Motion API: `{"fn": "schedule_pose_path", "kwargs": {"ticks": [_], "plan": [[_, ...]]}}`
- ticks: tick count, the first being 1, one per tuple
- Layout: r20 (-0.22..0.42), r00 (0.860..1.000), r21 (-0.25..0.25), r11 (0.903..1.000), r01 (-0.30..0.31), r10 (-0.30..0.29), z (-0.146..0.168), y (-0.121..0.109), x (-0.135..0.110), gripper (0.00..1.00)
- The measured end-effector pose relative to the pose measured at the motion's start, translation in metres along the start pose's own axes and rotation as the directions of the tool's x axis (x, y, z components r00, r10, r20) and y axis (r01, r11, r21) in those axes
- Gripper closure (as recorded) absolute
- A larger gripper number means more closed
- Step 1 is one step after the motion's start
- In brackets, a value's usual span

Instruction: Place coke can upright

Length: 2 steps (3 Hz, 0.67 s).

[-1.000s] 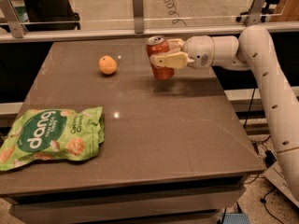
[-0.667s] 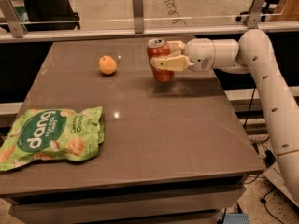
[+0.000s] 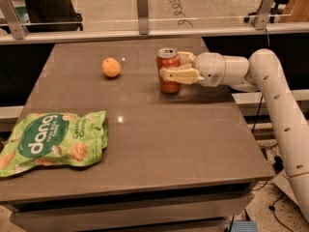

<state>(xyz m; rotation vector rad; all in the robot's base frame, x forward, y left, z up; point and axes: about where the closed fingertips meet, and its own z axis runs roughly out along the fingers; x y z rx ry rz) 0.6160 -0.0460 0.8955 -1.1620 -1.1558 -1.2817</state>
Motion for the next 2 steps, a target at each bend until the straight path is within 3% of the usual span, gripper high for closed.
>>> {"fn": "schedule_pose_path", "kwargs": {"ticks": [1, 2], "plan": [[-0.020, 1.000, -0.004, 1.0000, -0.002, 0.001, -0.0045, -0.0042, -0.0040, 1.00], [-0.022, 1.000, -0.012, 0.9999, -0.010, 0.009, -0.0071, -0.0060, -0.0082, 0.83]]}}
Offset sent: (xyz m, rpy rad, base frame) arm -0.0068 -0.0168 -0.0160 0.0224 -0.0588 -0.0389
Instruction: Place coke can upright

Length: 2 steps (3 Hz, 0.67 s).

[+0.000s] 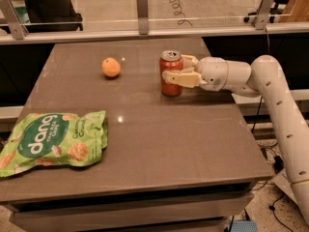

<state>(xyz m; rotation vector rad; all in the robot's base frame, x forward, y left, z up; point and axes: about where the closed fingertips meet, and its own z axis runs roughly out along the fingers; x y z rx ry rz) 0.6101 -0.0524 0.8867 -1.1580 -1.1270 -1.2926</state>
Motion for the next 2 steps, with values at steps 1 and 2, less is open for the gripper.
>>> {"fn": "schedule_pose_path", "kwargs": {"ticks": [1, 2], "plan": [[-0.003, 1.000, -0.009, 0.9999, -0.008, 0.008, -0.0029, -0.0006, -0.0027, 0.61], [-0.005, 1.000, -0.014, 0.9998, -0.012, 0.012, -0.0050, -0.0008, -0.0041, 0.36]]}}
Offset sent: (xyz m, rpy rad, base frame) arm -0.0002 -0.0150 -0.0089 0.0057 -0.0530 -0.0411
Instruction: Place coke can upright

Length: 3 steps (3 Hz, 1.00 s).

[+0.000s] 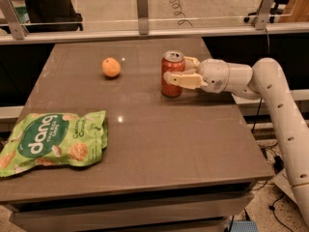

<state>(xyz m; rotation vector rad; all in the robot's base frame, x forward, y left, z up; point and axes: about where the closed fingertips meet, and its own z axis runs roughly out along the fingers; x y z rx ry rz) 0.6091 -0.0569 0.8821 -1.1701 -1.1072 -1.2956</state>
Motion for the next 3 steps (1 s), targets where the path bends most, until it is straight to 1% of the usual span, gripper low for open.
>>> {"fn": "schedule_pose_path", "kwargs": {"ticks": [1, 2, 3], "plan": [[0.000, 1.000, 0.000, 1.0000, 0.000, 0.000, 0.000, 0.000, 0.000, 0.13], [0.005, 1.000, 0.004, 1.0000, 0.002, -0.002, -0.001, -0.002, 0.001, 0.00], [0.043, 0.999, 0.002, 0.9996, 0.028, -0.028, -0.009, -0.005, 0.013, 0.00]]}}
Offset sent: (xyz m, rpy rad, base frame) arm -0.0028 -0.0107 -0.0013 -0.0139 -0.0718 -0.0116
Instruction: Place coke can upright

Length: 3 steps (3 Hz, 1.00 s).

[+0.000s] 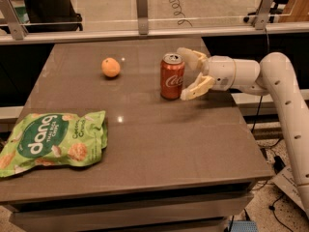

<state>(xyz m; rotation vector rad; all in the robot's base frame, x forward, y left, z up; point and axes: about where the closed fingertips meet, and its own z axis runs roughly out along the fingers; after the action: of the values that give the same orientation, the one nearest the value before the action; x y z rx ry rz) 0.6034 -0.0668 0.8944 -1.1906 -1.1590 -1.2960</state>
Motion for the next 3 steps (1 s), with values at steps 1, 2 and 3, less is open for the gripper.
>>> {"fn": "schedule_pose_path", "kwargs": {"ticks": [1, 2, 3], "plan": [[0.079, 0.996, -0.007, 0.9992, 0.038, -0.037, -0.016, -0.006, 0.024, 0.00], [0.152, 0.986, -0.024, 0.9968, 0.077, -0.072, -0.033, -0.019, 0.046, 0.00], [0.174, 0.983, -0.061, 0.9955, 0.073, -0.061, -0.046, -0.030, 0.061, 0.00]]}}
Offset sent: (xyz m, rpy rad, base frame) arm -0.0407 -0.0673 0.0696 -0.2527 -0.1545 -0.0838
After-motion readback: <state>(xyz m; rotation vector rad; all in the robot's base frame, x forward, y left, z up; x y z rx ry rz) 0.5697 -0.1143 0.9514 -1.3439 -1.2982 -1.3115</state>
